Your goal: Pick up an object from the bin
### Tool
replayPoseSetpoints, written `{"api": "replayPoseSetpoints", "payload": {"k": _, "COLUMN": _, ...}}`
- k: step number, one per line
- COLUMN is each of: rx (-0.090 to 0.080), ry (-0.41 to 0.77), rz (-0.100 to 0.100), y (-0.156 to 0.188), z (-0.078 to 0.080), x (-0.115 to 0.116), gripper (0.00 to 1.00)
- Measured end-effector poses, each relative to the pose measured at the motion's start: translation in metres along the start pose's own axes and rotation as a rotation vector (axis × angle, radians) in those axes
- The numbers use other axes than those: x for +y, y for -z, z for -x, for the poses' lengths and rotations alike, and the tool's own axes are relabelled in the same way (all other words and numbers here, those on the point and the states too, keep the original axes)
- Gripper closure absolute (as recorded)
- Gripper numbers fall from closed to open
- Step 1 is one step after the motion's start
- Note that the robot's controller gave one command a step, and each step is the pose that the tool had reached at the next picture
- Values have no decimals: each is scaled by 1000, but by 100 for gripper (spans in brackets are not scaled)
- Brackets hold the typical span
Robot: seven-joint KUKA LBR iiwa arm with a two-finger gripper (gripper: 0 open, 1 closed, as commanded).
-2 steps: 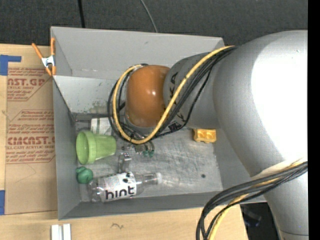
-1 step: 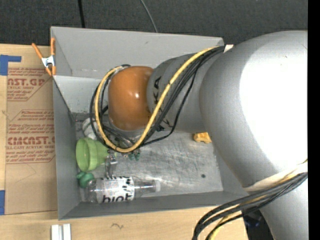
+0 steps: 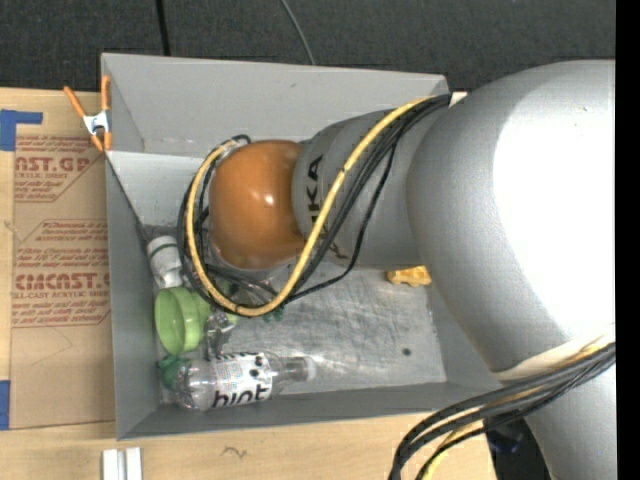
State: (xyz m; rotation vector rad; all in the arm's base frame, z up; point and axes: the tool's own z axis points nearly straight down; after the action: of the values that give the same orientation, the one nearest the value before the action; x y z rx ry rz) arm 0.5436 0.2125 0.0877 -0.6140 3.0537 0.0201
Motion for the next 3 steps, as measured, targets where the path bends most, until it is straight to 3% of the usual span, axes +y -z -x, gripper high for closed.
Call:
{"api": "replayPoseSetpoints", "payload": {"k": 1, "rx": -7, "ry": 67, "rz": 3, "y": -1, "z": -6, "x": -9, "gripper": 100}}
{"api": "replayPoseSetpoints", "payload": {"k": 2, "rx": 31, "ry": 51, "rz": -5, "y": 44, "z": -3, "x": -18, "gripper": 100}}
{"api": "replayPoseSetpoints", "payload": {"k": 3, "rx": 12, "ry": 59, "rz": -8, "y": 53, "z": 1, "x": -32, "gripper": 100}}
